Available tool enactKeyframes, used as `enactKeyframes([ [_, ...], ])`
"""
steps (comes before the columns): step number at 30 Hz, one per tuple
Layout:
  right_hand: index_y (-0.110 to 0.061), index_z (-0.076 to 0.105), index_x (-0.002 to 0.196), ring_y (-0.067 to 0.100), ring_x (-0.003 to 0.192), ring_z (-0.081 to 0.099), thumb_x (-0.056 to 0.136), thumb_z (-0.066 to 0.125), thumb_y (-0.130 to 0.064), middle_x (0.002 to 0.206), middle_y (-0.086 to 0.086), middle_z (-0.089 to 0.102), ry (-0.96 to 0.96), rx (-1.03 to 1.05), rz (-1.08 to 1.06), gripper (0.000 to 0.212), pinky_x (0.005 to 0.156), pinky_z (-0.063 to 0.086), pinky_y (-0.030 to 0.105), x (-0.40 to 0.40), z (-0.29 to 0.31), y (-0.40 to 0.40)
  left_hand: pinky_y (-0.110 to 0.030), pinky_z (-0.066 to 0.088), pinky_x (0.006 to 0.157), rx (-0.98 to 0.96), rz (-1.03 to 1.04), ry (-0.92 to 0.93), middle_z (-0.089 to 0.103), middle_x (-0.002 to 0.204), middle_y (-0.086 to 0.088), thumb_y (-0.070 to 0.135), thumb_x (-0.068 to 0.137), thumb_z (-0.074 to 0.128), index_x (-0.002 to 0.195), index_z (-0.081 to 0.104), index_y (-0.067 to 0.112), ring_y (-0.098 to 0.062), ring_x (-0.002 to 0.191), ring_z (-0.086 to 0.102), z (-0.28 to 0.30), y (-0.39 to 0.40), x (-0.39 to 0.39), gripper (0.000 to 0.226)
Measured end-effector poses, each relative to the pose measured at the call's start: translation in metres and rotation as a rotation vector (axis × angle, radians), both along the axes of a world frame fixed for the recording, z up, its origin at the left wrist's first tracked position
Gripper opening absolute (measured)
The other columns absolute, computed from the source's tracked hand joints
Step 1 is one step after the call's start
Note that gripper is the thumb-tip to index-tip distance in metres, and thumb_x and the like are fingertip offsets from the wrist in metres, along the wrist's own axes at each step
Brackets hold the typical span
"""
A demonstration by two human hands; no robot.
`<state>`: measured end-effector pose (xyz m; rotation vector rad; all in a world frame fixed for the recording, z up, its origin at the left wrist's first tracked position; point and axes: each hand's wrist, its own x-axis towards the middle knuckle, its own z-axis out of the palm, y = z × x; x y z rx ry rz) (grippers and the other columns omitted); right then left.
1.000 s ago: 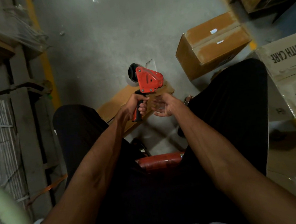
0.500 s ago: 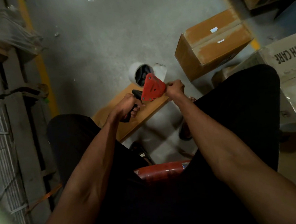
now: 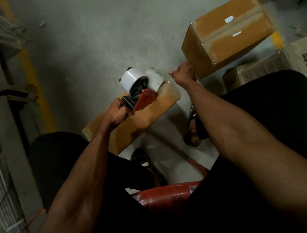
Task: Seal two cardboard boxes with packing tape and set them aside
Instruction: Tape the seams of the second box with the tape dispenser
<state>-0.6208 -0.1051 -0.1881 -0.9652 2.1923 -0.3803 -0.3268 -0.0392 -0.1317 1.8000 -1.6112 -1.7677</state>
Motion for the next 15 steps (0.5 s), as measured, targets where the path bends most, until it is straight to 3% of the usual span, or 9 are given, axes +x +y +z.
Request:
enactKeyframes([
  [5,-0.014,0.066,0.094,0.028,0.094,0.067,0.083,0.079,-0.043,0.103,0.011,0.069,0.008,0.058,0.005,0.033,0.075,0.048,0.036,-0.002,-0.017,-0.001,-0.021,0.034,0.042,0.046,0.015,-0.065,0.050,0.044,0.006,0.010,0.070,0.057,0.068,0.068,0.007,-0.009,0.038,0.041,-0.021,-0.001,-0.005,0.012],
  [9,-0.018,0.062,0.083,0.030,0.095,0.069,0.085,0.078,-0.043,0.099,0.009,0.069,0.033,0.063,0.019,0.030,0.071,0.042,0.034,-0.007,-0.028,-0.002,-0.024,0.035,0.044,0.066,-0.021,-0.088,0.052,0.045,0.006,0.006,0.074,0.058,0.071,0.069,0.008,-0.009,0.038,0.043,-0.036,-0.005,-0.010,0.012],
  [15,-0.013,0.066,0.111,0.028,0.110,0.063,0.089,0.076,-0.038,0.120,0.009,0.067,0.046,0.044,0.038,0.035,0.081,0.043,0.036,-0.009,-0.037,-0.009,-0.023,0.038,0.042,0.071,-0.038,-0.119,0.056,0.047,0.010,-0.006,0.081,0.060,0.069,0.062,0.019,-0.006,0.042,0.048,-0.051,-0.012,-0.016,0.028],
])
